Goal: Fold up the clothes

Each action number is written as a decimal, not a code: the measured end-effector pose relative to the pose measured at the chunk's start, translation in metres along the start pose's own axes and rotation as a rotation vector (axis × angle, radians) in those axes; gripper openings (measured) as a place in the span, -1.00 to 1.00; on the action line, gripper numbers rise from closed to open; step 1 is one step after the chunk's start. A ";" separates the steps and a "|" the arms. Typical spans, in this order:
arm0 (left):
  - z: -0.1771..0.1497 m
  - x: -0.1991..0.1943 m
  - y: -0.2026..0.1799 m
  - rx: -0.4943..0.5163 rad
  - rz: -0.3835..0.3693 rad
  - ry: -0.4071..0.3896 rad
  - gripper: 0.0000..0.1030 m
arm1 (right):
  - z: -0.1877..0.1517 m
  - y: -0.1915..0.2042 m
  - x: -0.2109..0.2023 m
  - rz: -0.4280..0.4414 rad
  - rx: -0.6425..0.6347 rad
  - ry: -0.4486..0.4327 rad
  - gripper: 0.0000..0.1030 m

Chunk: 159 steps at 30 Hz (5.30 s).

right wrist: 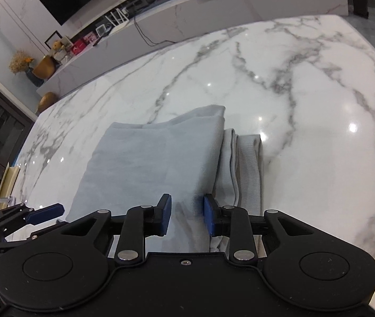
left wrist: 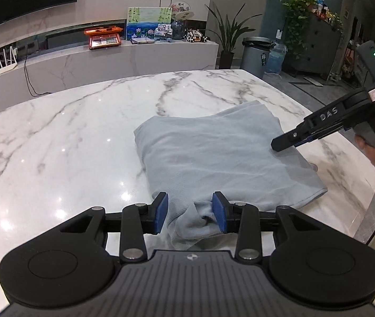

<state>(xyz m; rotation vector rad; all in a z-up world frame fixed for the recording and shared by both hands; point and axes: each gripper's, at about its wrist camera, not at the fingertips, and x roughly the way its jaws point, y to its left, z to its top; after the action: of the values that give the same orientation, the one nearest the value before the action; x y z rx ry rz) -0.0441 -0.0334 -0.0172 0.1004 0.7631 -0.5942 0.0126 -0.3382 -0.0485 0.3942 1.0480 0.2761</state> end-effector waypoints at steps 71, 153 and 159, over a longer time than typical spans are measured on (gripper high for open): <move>0.005 0.042 -0.052 0.290 0.062 -0.027 -0.79 | 0.009 -0.022 -0.050 -0.283 0.006 -0.008 -0.91; 0.015 0.060 0.076 -0.259 0.013 0.042 -0.11 | -0.046 0.064 0.040 -0.194 -0.042 -0.220 -0.01; 0.016 0.057 0.068 -0.208 0.024 0.047 -0.42 | -0.044 0.068 0.038 -0.174 -0.069 -0.217 -0.42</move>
<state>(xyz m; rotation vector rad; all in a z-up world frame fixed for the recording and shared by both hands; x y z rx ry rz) 0.0345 -0.0085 -0.0530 -0.0685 0.8641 -0.4879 -0.0105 -0.2544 -0.0672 0.2625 0.8507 0.1103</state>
